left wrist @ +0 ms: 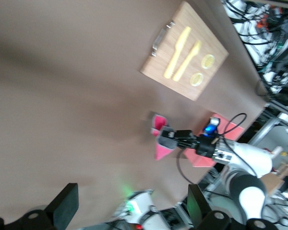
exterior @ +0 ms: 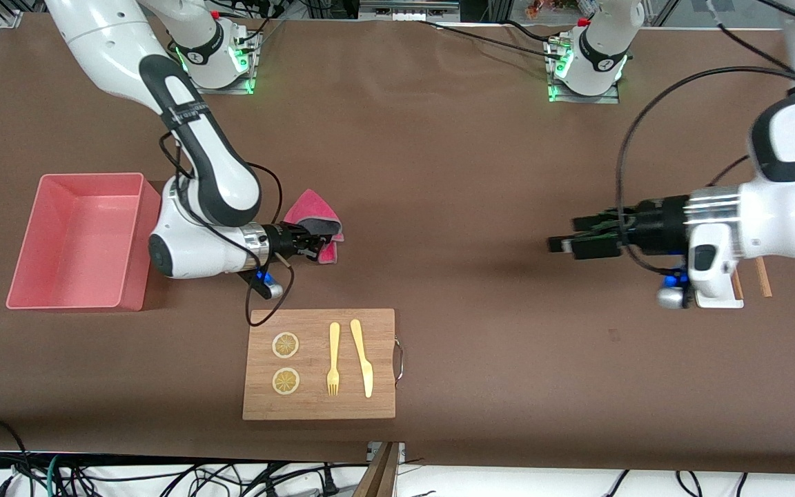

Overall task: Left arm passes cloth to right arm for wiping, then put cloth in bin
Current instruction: 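Open the left gripper and withdraw it while the right gripper holds cloth, then wipe the table beside the cutting board with the cloth in the right gripper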

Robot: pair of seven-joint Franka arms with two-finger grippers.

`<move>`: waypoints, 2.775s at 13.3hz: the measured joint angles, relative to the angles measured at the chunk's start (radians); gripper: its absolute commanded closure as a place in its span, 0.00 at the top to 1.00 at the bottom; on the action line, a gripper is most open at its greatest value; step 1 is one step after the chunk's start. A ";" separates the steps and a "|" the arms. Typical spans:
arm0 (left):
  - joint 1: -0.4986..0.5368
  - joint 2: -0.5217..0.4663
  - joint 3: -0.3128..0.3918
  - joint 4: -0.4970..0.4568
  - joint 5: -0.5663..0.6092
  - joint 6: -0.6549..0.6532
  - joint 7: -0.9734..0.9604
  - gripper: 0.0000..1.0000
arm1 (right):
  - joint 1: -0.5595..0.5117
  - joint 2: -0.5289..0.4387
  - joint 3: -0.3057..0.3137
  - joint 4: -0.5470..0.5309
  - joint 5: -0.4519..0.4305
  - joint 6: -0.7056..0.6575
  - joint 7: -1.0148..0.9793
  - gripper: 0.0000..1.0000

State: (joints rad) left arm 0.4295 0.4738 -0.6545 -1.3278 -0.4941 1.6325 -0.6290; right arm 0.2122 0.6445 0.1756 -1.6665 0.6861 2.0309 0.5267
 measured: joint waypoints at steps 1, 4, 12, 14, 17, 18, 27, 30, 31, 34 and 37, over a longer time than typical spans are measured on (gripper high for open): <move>0.040 -0.021 -0.001 0.000 0.047 -0.062 0.044 1.00 | 0.007 0.010 0.001 -0.019 -0.021 0.029 0.000 0.00; 0.115 -0.119 -0.002 -0.005 0.202 -0.224 0.111 1.00 | 0.015 0.031 0.002 -0.053 -0.125 0.068 -0.001 0.00; 0.116 -0.254 -0.014 -0.083 0.559 -0.328 0.253 1.00 | -0.009 0.043 -0.100 -0.076 -0.346 0.063 -0.159 0.00; 0.118 -0.253 -0.012 -0.112 0.583 -0.309 0.266 1.00 | -0.017 0.037 -0.164 -0.075 -0.346 0.031 -0.273 0.00; 0.114 -0.253 0.002 -0.128 0.590 -0.279 0.286 1.00 | -0.023 0.032 -0.229 -0.075 -0.364 0.011 -0.383 0.00; 0.100 -0.258 0.028 -0.131 0.591 -0.273 0.308 1.00 | -0.024 0.030 -0.243 -0.074 -0.384 0.011 -0.401 0.00; -0.238 -0.437 0.436 -0.322 0.569 -0.121 0.449 1.00 | -0.019 0.033 -0.114 -0.068 -0.406 0.093 -0.193 0.00; -0.238 -0.454 0.437 -0.323 0.569 -0.114 0.454 1.00 | -0.011 0.040 -0.028 -0.067 -0.406 0.168 -0.049 0.00; -0.238 -0.456 0.437 -0.322 0.569 -0.111 0.454 1.00 | -0.009 0.043 0.001 -0.066 -0.406 0.192 0.000 0.00; -0.238 -0.456 0.440 -0.321 0.569 -0.108 0.457 1.00 | -0.002 0.047 0.061 -0.046 -0.406 0.219 0.111 0.00; -0.241 -0.456 0.441 -0.321 0.569 -0.113 0.464 1.00 | -0.002 0.049 0.068 -0.039 -0.407 0.218 0.123 0.00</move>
State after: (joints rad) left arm 0.1882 0.0179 -0.2133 -1.6491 0.0746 1.5193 -0.1648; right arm 0.2097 0.6934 0.2435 -1.7059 0.2787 2.2491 0.6494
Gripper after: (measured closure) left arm 0.000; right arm 0.956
